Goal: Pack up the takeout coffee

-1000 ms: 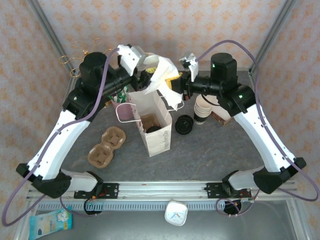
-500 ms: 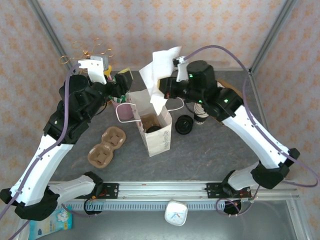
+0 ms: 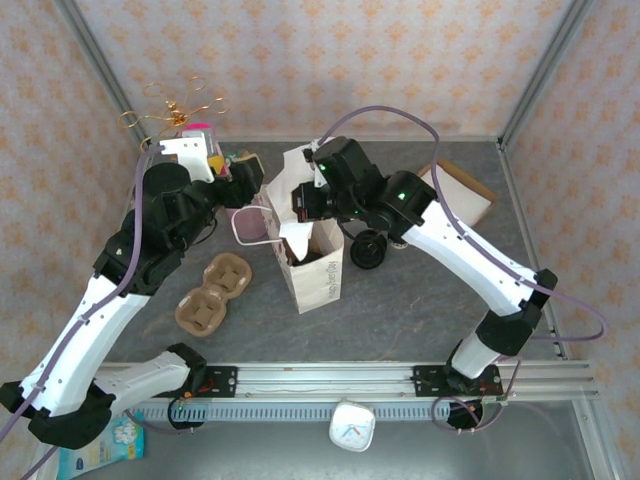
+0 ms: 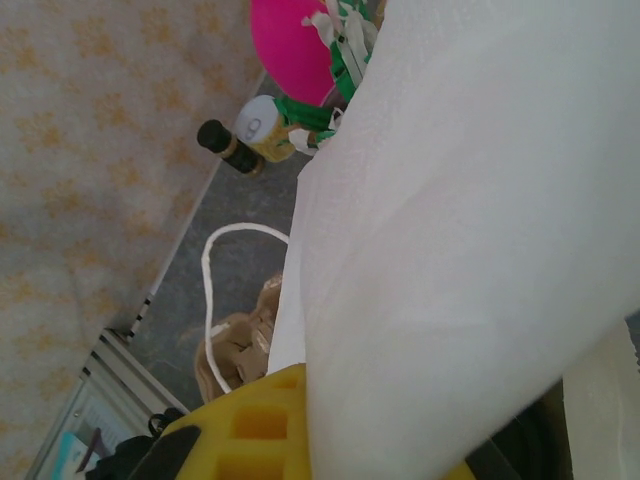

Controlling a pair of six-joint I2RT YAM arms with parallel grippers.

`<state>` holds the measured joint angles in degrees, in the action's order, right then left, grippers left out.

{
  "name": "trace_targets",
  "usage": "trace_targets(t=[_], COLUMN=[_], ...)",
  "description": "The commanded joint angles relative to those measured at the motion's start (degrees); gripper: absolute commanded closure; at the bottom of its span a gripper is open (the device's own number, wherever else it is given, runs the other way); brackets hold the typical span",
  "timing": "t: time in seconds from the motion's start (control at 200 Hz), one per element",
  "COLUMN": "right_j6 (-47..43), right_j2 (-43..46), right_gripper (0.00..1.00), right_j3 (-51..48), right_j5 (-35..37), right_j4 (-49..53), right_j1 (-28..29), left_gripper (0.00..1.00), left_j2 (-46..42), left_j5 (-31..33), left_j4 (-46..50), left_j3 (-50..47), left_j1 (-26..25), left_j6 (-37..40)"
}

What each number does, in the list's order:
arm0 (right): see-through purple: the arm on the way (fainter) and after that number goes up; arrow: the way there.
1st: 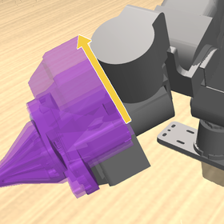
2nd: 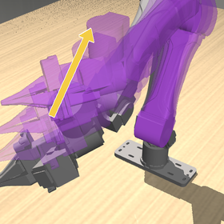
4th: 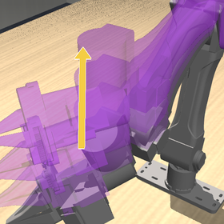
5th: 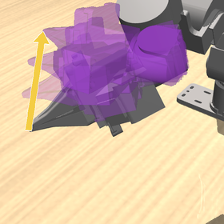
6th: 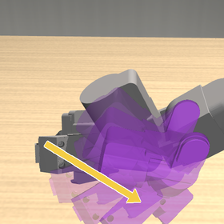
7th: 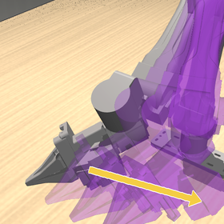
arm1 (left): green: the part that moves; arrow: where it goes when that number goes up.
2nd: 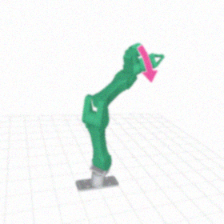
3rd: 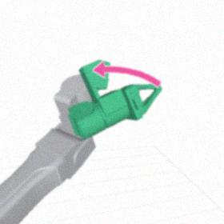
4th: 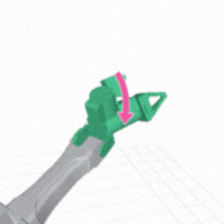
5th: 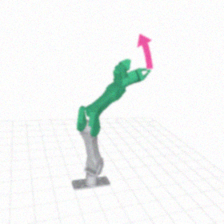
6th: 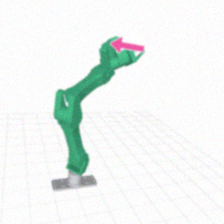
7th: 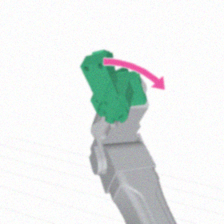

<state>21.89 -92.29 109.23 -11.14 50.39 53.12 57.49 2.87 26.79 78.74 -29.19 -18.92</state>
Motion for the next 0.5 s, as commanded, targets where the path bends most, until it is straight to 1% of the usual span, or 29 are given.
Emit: trace_targets(t=[0.0, 0.09, 0.27, 0.495], right_j6=[-3.45, -5.44, -9.59, -15.21], right_j2=[-1.48, -3.17, -4.94, -2.81], right_gripper=[1.00, 1.00, 1.00, 1.00], right_j3=[1.78, 2.82, 2.97, -4.07], right_j5=[4.97, 4.76, 9.97, 7.08], right_j4=[4.12, 3.29, 2.53, -0.86], right_j1=[1.14, 1.53, 1.98, 2.06], left_gripper=[0.23, 0.23, 0.23, 0.21], left_j2=[-0.85, -1.14, -1.66, -2.23], left_j5=[-0.37, 0.14, 0.82, 0.74], left_j4=[-0.91, -1.31, -1.61, -2.80], left_j3=[-0.63, -1.13, -1.79, -3.28], left_j1=[0.32, 0.28, 0.33, 0.35], left_j6=[-1.23, -1.84, -2.41, -2.86])
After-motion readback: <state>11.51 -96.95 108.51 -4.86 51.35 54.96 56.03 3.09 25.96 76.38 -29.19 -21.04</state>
